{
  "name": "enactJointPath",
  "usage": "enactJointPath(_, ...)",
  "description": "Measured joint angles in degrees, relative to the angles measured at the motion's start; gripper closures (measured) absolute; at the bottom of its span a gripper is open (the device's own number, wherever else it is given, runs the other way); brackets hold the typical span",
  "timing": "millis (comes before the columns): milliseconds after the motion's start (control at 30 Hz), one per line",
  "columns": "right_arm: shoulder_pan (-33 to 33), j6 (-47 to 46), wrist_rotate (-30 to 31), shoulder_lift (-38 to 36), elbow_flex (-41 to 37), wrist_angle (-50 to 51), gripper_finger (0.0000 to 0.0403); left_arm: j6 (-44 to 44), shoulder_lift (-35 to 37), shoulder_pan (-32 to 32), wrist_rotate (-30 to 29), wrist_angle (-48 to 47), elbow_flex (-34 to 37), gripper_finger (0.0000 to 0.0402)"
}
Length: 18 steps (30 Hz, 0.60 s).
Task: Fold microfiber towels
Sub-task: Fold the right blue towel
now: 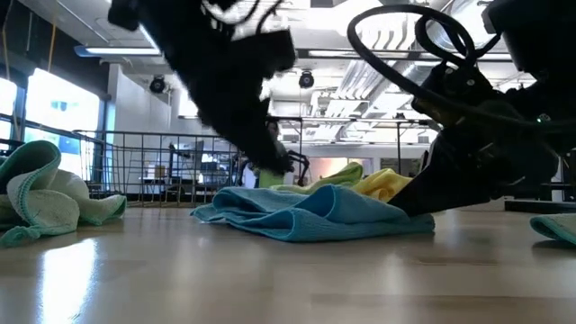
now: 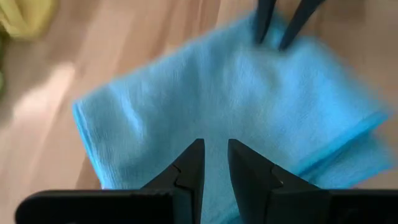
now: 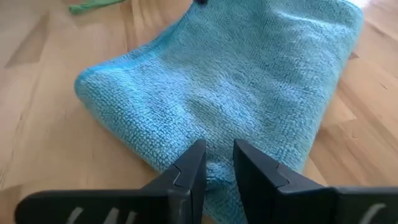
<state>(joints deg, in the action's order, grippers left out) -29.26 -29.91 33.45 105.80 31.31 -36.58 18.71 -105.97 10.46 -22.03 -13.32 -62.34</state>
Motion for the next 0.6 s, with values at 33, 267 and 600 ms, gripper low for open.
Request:
enactJointPath(33, 0.0, 0.2, 0.0, 0.0, 0.0, 0.1, 0.033, 0.0, -0.6, 0.0, 0.6, -0.2, 0.0, 0.0339)
enactJointPath(267, 0.0, -0.1, 0.3, 0.0, 0.0, 0.4, 0.033, 2.4, -1.1, 0.1, 3.0, -10.2, 0.0, 0.0339)
enactJointPath(600, 0.0, 3.4, 0.3, 0.0, 0.0, -2.0, 0.033, 3.7, -0.8, 0.2, 3.7, -13.2, -1.1, 0.0339)
